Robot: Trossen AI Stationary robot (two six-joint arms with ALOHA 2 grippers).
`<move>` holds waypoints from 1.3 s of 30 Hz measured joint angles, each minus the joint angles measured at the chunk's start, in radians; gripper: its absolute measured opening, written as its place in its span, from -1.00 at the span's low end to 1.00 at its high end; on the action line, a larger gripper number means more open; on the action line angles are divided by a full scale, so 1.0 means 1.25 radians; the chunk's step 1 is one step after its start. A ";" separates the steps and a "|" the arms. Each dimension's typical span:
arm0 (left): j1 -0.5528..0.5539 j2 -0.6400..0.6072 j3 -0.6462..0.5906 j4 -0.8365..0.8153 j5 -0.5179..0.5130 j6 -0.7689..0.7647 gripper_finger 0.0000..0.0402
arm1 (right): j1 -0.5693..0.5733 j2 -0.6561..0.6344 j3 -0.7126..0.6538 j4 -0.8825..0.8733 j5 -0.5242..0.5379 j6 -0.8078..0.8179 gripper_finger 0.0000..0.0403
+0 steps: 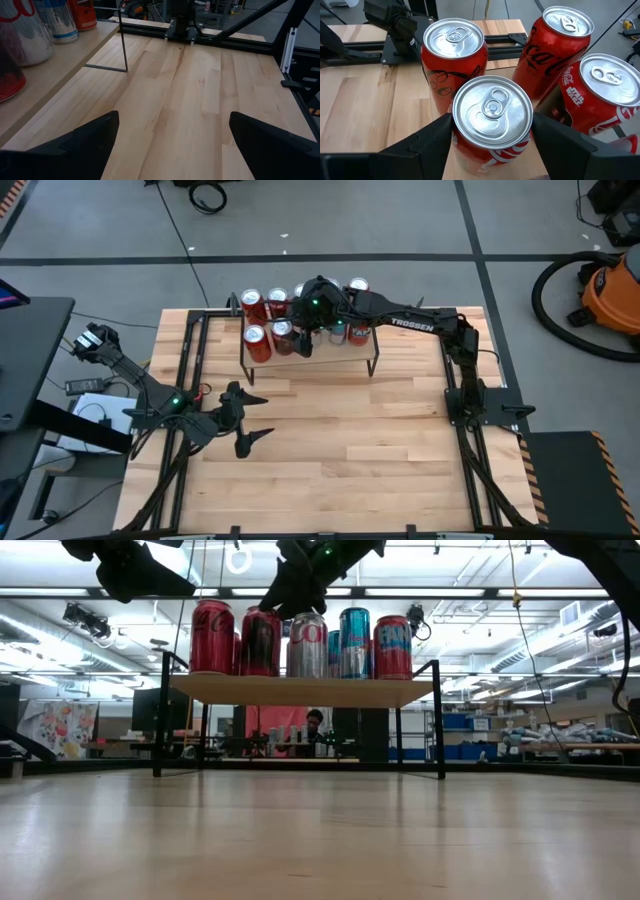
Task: Place canned beverage on shelf
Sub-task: Adjust the white soda can on the shelf, then return to Home Position
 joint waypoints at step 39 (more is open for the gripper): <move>-0.051 -0.105 0.001 -0.144 -0.037 0.040 0.95 | 0.115 -0.136 0.025 -0.132 0.153 -0.096 0.68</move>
